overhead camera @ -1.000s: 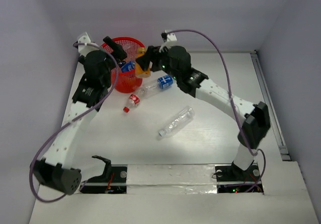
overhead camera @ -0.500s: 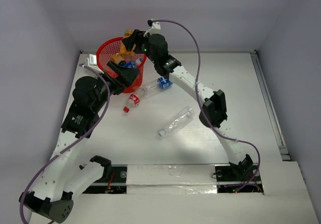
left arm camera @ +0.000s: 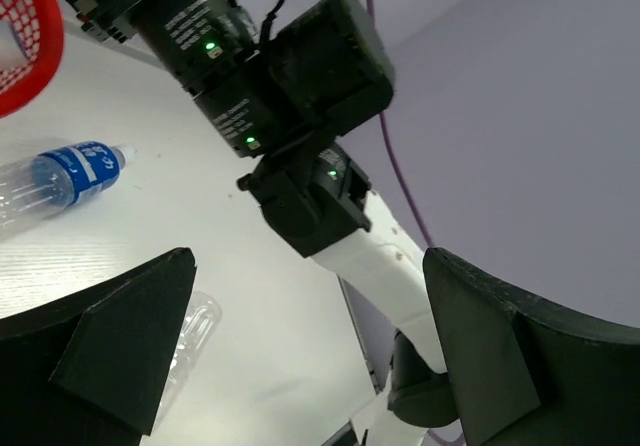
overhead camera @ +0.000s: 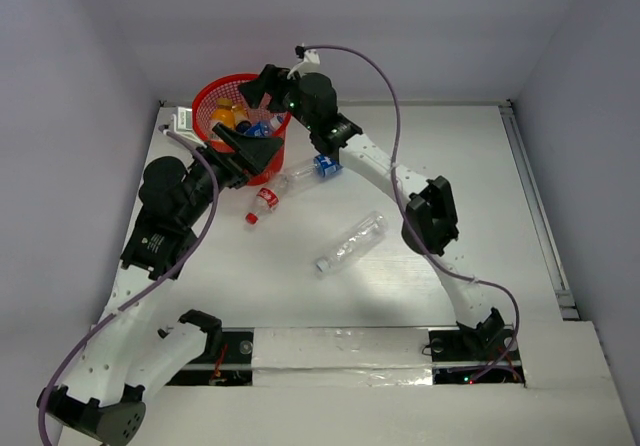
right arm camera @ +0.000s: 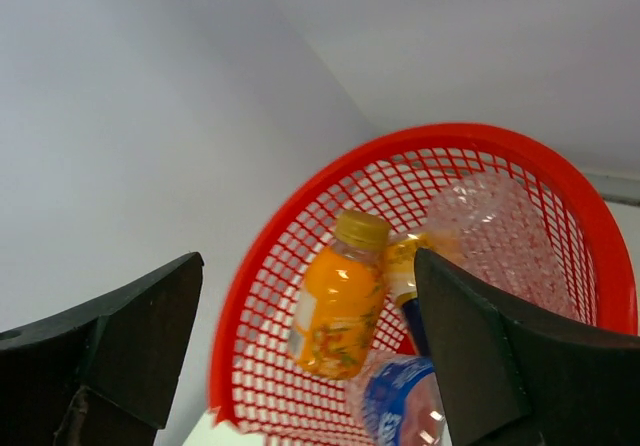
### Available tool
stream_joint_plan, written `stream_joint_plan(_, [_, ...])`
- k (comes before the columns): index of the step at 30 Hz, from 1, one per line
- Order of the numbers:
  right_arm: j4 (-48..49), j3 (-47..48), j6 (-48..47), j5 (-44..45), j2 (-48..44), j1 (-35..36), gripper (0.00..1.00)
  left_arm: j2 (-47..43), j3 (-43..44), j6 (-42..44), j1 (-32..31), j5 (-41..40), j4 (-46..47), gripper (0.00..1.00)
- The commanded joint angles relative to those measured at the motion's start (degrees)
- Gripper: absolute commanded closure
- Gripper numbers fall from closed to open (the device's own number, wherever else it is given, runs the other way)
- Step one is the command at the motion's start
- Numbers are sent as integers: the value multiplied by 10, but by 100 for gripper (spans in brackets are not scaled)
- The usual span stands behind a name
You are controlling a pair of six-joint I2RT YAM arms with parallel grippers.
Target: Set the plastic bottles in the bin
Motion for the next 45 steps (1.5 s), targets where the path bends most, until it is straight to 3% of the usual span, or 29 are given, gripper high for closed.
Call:
stream_joint_plan(1, [62,-37,-16,-19,-105,3,10,-6,-9,0,-1,46,65,3])
stream_joint_plan(3, [85,-110,-23,-19,-142,3,12,-12,-13,11,-13,51,67,4])
stream_joint_plan(6, [117,-247,-47,15,-239,3,25,-31,-50,39,-37,8,74,7])
stream_joint_plan(7, [123,-286,-59,33,-296,3,46,-32,-59,49,-37,0,73,8])
stream_joint_plan(10, [130,-433,-74,81,-384,3,87,-13,-101,85,-56,-9,105,19])
stream_joint_plan(13, [142,-578,-73,112,-500,3,93,53,-129,111,-112,-50,141,37])
stream_joint_plan(14, [142,-610,-72,121,-557,3,93,78,-123,122,-134,-63,142,49])
stream_joint_plan(17, [111,-714,-68,163,-639,-2,90,192,-87,164,-228,-143,133,53])
stream_joint_plan(21, [33,-800,-63,186,-773,-15,82,335,-43,218,-280,-183,139,34])
stream_joint_plan(24, [-13,-851,-58,207,-827,-20,60,409,-15,275,-297,-191,139,17])
stream_joint_plan(25, [-23,-865,-51,221,-857,-26,46,427,-8,286,-306,-191,135,13])
stream_joint_plan(28, [-45,-912,-35,228,-910,-32,29,483,19,316,-320,-188,120,5])
stream_joint_plan(31, [-53,-944,-29,225,-935,-32,20,522,32,319,-326,-167,126,4])
stream_joint_plan(40, [-75,-947,-29,234,-953,-32,16,581,41,310,-332,-197,121,24])
stream_joint_plan(41, [-74,-947,-29,234,-951,-32,15,579,37,310,-332,-202,124,34])
stream_joint_plan(43, [-74,-942,-28,233,-939,-32,7,564,22,306,-332,-216,131,39])
stream_joint_plan(45, [-71,-932,-29,230,-925,-37,4,545,3,300,-337,-220,143,54])
